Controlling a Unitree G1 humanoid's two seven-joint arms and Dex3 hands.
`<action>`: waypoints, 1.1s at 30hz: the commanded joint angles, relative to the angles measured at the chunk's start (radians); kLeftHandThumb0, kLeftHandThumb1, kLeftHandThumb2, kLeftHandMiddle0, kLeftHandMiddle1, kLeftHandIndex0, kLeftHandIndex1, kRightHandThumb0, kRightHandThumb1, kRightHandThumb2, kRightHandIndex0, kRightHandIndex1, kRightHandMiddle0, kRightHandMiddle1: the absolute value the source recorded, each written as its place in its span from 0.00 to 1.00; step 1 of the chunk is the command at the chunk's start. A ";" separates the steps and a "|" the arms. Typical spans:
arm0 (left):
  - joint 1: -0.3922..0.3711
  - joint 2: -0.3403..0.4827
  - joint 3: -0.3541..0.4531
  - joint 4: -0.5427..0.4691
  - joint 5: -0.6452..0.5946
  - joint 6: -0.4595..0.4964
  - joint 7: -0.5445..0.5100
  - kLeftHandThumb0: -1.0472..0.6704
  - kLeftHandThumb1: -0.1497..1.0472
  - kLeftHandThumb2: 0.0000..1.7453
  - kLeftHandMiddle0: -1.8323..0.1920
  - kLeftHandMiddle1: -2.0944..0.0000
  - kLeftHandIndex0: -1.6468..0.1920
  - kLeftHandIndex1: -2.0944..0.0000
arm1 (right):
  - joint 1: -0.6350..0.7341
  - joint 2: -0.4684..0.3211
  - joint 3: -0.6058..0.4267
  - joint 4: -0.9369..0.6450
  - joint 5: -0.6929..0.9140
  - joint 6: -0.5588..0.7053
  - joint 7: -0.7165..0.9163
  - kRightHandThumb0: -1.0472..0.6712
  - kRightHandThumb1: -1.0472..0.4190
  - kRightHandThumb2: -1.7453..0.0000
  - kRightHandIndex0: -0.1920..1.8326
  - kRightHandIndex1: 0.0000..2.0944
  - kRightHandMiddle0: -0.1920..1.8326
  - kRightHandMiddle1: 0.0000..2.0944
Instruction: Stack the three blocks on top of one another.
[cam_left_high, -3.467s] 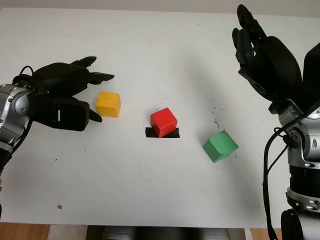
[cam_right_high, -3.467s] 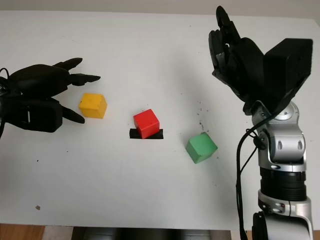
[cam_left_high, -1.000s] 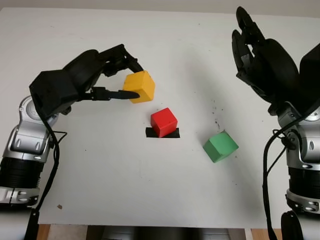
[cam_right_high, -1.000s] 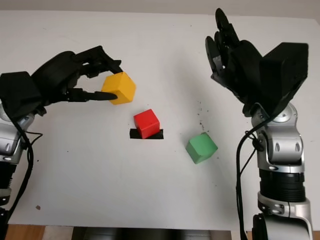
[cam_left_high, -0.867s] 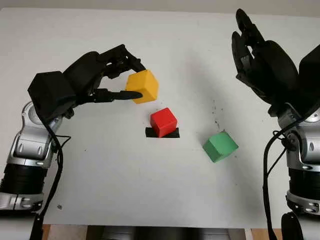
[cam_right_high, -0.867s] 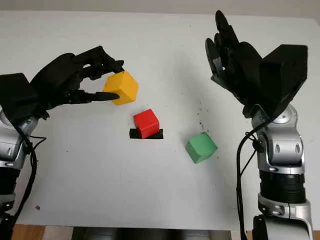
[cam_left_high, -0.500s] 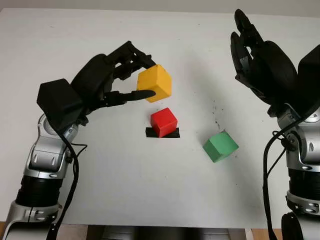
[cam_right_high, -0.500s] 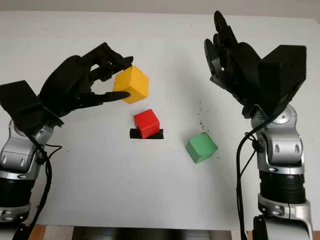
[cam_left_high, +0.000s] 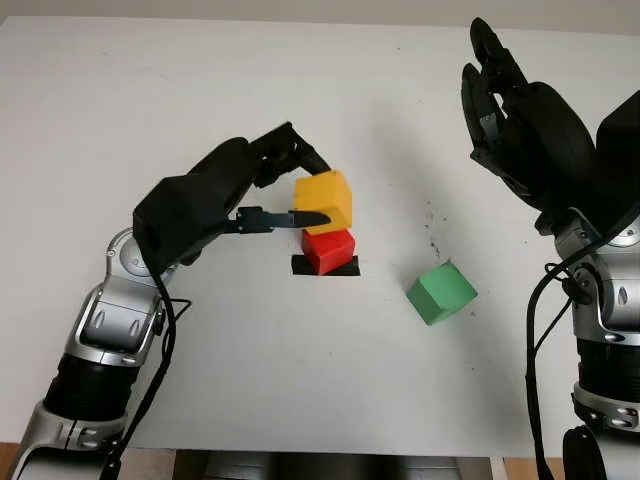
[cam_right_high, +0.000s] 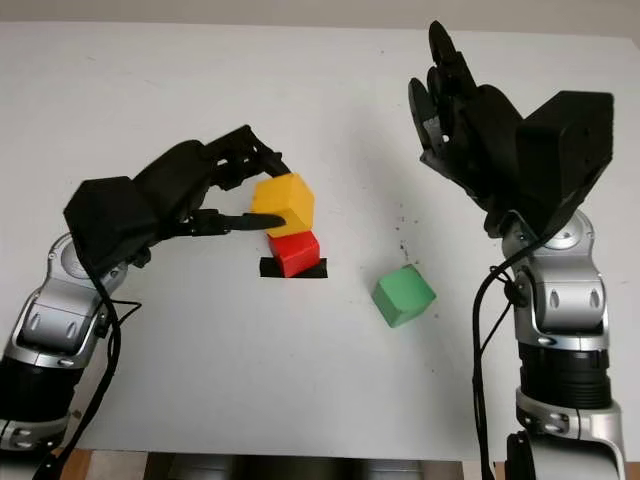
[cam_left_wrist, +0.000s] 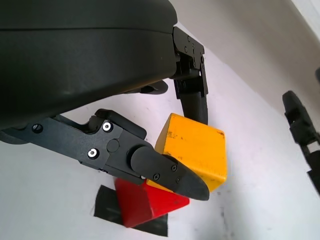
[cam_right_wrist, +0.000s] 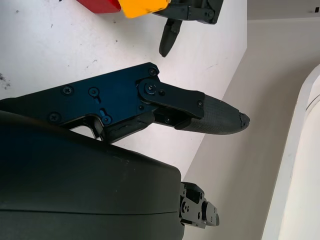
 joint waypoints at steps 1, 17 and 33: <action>-0.033 0.019 -0.015 -0.031 0.017 -0.001 -0.021 0.40 0.99 0.03 0.77 0.98 0.76 0.10 | 0.008 0.007 0.005 -0.032 0.007 0.004 -0.005 0.21 0.00 0.62 0.00 0.00 0.00 0.00; -0.090 0.032 -0.027 -0.041 0.058 0.027 -0.089 0.42 0.97 0.03 0.76 0.97 0.76 0.10 | 0.019 0.022 0.006 -0.038 0.011 -0.004 -0.028 0.22 0.00 0.62 0.00 0.00 0.00 0.00; -0.129 0.057 -0.024 -0.012 0.030 0.027 -0.185 0.38 0.99 0.03 0.78 0.98 0.78 0.10 | 0.019 0.023 0.006 -0.039 0.011 -0.003 -0.031 0.23 0.00 0.60 0.00 0.00 0.00 0.00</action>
